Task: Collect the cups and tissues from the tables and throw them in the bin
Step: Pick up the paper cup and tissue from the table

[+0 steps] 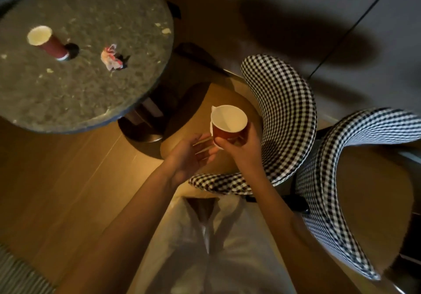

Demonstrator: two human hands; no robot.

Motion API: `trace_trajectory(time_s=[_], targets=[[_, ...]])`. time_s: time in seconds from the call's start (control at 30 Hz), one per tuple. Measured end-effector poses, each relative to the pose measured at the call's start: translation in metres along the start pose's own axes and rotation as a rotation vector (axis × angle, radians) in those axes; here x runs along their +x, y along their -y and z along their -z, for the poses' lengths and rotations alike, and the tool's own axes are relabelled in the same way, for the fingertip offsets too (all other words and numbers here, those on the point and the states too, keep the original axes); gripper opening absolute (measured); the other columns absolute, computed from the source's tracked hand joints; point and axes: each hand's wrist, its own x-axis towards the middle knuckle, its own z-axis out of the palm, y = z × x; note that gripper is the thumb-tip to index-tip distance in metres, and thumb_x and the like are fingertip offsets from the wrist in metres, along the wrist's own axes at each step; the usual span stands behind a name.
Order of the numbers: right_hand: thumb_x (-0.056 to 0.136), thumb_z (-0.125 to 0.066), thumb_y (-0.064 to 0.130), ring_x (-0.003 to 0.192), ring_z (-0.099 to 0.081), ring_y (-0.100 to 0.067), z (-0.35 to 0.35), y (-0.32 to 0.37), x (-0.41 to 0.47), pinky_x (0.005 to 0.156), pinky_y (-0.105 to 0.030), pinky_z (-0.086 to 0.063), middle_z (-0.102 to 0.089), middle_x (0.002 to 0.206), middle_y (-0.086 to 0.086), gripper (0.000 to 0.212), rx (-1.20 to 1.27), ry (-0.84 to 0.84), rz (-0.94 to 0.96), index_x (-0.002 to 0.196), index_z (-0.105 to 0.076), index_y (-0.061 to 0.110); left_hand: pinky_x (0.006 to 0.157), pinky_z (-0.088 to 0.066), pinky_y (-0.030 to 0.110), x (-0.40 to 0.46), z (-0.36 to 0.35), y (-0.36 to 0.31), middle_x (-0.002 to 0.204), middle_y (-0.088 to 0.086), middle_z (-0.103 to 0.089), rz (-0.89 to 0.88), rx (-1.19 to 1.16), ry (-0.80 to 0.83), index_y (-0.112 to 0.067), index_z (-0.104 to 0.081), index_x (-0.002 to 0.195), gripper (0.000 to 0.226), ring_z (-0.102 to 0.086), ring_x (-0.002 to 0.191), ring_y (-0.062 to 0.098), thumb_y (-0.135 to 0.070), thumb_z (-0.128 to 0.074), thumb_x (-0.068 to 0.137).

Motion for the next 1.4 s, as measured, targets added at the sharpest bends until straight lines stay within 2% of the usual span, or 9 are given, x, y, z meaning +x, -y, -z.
trace_trajectory(time_s=[0.23,0.47,0.7,0.8,0.9,1.03,1.2,1.3,1.4], targets=[[0.070,-0.082,0.023,0.112,-0.045,0.001,-0.023,-0.006,0.068,0.089,-0.012,-0.042,-0.049,0.131,0.009,0.085,-0.011,-0.222,-0.092,0.141,-0.037,0.018,0.088,-0.047,0.032,0.080,-0.007,-0.066,0.105,0.005,-0.067,0.117,0.313,0.129,-0.015,-0.057,0.115,0.025,-0.063,0.097,0.020,-0.026,-0.043,0.098],[0.069,-0.084,0.024,0.111,-0.051,-0.003,-0.051,-0.038,0.126,0.094,-0.019,-0.045,-0.053,0.119,0.013,0.080,-0.056,-0.485,-0.140,0.137,-0.043,0.020,0.088,-0.039,0.025,0.177,0.003,-0.103,0.137,0.004,-0.051,-0.246,1.293,0.026,-0.014,-0.048,0.134,0.041,-0.052,0.118,0.017,-0.031,-0.050,0.096],[0.069,-0.083,0.017,0.109,-0.054,-0.014,-0.057,-0.108,0.171,0.076,0.000,-0.042,-0.056,0.122,-0.001,0.073,-0.045,-0.584,-0.209,0.132,-0.046,0.008,0.107,-0.032,0.037,0.297,0.022,-0.069,0.147,0.012,-0.032,-0.489,1.803,-0.072,-0.012,-0.031,0.143,0.074,-0.032,0.134,0.031,-0.039,-0.067,0.084],[0.070,-0.081,0.011,0.117,-0.049,-0.010,-0.058,-0.134,0.188,0.095,-0.017,-0.045,-0.053,0.129,-0.003,0.075,-0.003,-0.530,-0.229,0.135,-0.043,0.008,0.116,-0.014,0.046,0.351,0.042,-0.043,0.156,0.018,-0.005,-0.438,2.130,-0.120,-0.013,-0.003,0.150,0.102,-0.006,0.144,0.038,-0.060,-0.060,0.080],[0.068,-0.083,0.008,0.104,-0.052,0.005,-0.058,-0.164,0.202,0.092,-0.011,-0.044,-0.053,0.117,0.013,0.071,-0.008,-0.532,-0.199,0.129,-0.047,0.018,0.116,-0.010,0.051,0.394,0.058,-0.020,0.157,0.020,0.010,-0.368,2.208,-0.066,-0.016,0.010,0.150,0.109,0.007,0.144,0.042,-0.063,-0.059,0.079],[0.068,-0.083,0.015,0.115,-0.055,-0.011,-0.054,-0.198,0.221,0.096,-0.030,-0.047,-0.056,0.117,0.011,0.068,0.021,-0.481,-0.241,0.120,-0.043,0.033,0.118,-0.006,0.051,0.435,0.067,-0.007,0.156,0.019,0.016,-0.378,2.279,0.059,-0.017,0.013,0.149,0.111,0.014,0.143,0.040,-0.059,-0.062,0.079],[0.069,-0.082,0.011,0.116,-0.049,-0.007,-0.052,-0.216,0.236,0.090,-0.010,-0.042,-0.051,0.123,0.009,0.073,0.050,-0.449,-0.233,0.131,-0.045,0.017,0.117,-0.011,0.044,0.457,0.084,-0.003,0.159,0.014,-0.001,-0.525,2.212,0.119,-0.017,-0.001,0.151,0.093,0.000,0.145,0.035,-0.048,-0.059,0.086],[0.066,-0.084,0.020,0.122,-0.053,-0.018,-0.061,-0.223,0.242,0.101,-0.041,-0.047,-0.055,0.133,-0.001,0.073,0.064,-0.428,-0.269,0.129,-0.047,0.018,0.107,-0.030,0.041,0.451,0.096,0.001,0.146,0.016,-0.037,-0.742,2.043,0.101,-0.011,-0.029,0.146,0.068,-0.034,0.133,0.034,-0.039,-0.053,0.089],[0.067,-0.083,0.020,0.121,-0.054,-0.021,-0.068,-0.224,0.244,0.100,-0.049,-0.046,-0.055,0.133,-0.004,0.077,0.082,-0.417,-0.303,0.134,-0.044,0.016,0.101,-0.037,0.040,0.442,0.108,0.007,0.139,0.017,-0.046,-0.765,1.954,0.088,-0.007,-0.039,0.141,0.052,-0.042,0.127,0.033,-0.023,-0.051,0.093]])
